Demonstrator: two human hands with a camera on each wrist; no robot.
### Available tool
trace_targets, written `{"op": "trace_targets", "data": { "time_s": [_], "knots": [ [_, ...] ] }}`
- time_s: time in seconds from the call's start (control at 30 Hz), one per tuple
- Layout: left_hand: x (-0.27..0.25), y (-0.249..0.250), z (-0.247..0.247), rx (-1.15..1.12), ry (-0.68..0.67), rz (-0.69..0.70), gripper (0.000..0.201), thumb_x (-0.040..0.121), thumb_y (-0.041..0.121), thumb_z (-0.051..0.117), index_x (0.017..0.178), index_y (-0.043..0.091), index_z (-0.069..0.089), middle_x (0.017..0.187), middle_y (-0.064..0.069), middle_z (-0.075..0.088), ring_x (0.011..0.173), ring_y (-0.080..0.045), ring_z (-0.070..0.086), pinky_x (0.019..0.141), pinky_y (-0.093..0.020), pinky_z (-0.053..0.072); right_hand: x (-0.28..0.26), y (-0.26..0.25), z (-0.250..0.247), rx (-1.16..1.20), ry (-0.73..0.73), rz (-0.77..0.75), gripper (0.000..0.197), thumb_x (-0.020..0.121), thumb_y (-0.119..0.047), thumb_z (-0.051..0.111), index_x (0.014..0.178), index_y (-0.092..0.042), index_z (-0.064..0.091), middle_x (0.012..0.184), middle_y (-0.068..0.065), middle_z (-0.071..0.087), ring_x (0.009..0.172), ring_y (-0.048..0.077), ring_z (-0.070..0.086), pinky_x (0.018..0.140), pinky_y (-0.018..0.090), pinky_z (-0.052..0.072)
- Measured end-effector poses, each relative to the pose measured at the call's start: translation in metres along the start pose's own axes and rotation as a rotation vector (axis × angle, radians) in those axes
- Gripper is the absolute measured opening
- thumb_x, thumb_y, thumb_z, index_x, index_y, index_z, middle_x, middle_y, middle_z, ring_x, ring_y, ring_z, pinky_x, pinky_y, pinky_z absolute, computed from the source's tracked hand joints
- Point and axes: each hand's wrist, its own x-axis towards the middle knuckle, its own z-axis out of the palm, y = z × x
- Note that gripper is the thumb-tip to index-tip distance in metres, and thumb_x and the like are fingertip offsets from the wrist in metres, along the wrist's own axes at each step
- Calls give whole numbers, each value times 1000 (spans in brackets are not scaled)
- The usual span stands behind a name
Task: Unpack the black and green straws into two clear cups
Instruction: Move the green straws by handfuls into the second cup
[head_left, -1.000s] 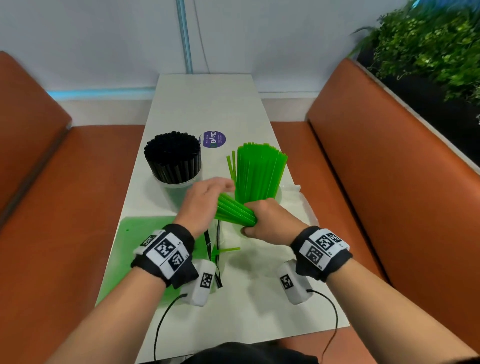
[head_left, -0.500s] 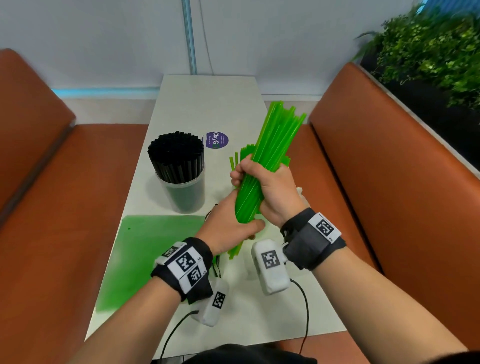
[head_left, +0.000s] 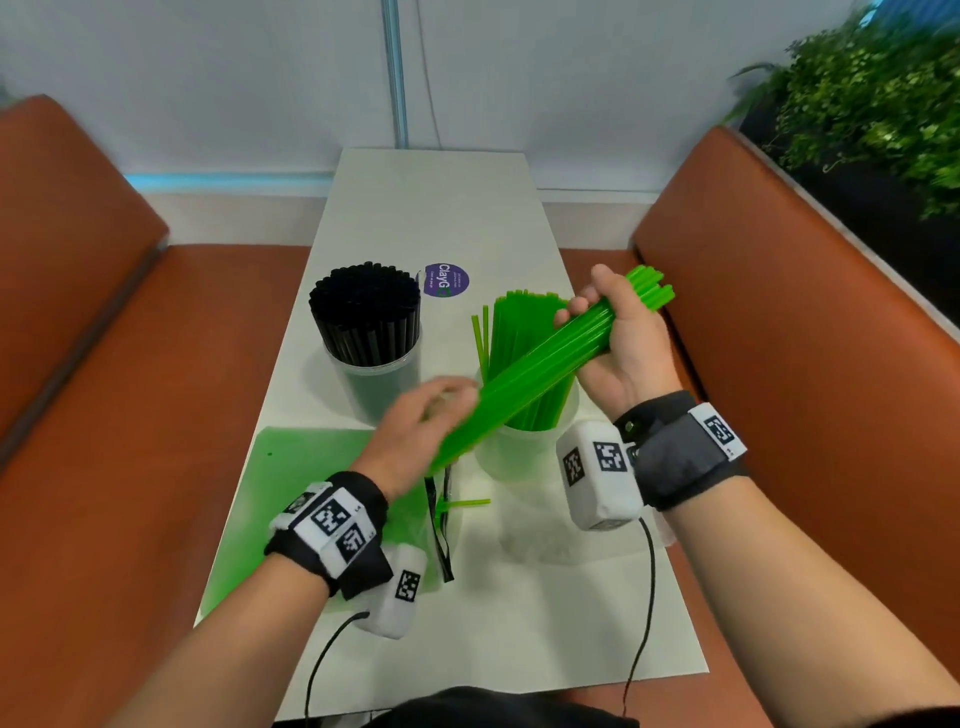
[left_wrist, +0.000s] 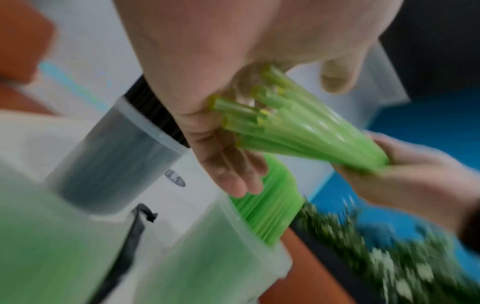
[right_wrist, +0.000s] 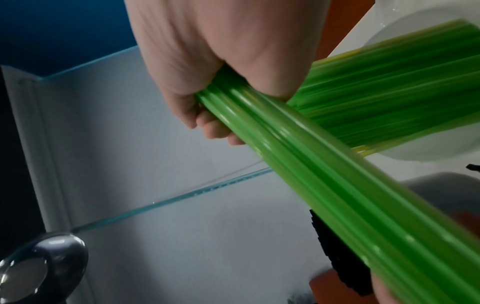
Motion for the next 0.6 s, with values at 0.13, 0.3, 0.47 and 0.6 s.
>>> {"op": "trace_targets", "data": {
  "time_s": [0.13, 0.3, 0.47, 0.6],
  "knots": [
    [2, -2, -10, -644, 275, -144, 55, 98, 59, 36, 130, 21, 60, 116, -13, 71, 114, -36, 64, 97, -55, 51, 4, -7, -3, 145, 44, -23, 17, 88, -12, 67, 75, -11, 57, 64, 1, 52, 58, 14, 54, 65, 32, 50],
    [3, 2, 0, -747, 270, -157, 60, 101, 56, 31, 129, 13, 62, 118, -11, 71, 113, -28, 66, 100, -49, 50, -7, 15, 6, 118, -22, -34, 11, 87, -5, 66, 79, -10, 60, 64, 3, 57, 57, 16, 58, 65, 33, 53],
    [8, 2, -5, -772, 300, -164, 58, 102, 53, 30, 135, 13, 57, 128, -10, 65, 120, -26, 62, 99, -41, 48, -5, 16, 5, 129, -54, -57, 9, 86, -3, 67, 82, -8, 61, 67, 5, 60, 61, 18, 60, 69, 35, 54],
    [7, 0, 1, -644, 255, -136, 54, 99, 55, 38, 126, 16, 65, 118, -1, 72, 118, -24, 63, 100, -42, 49, -9, 27, 10, 65, -117, -48, 9, 85, -3, 68, 78, -9, 64, 71, 7, 63, 67, 20, 64, 73, 36, 56]
  ]
}}
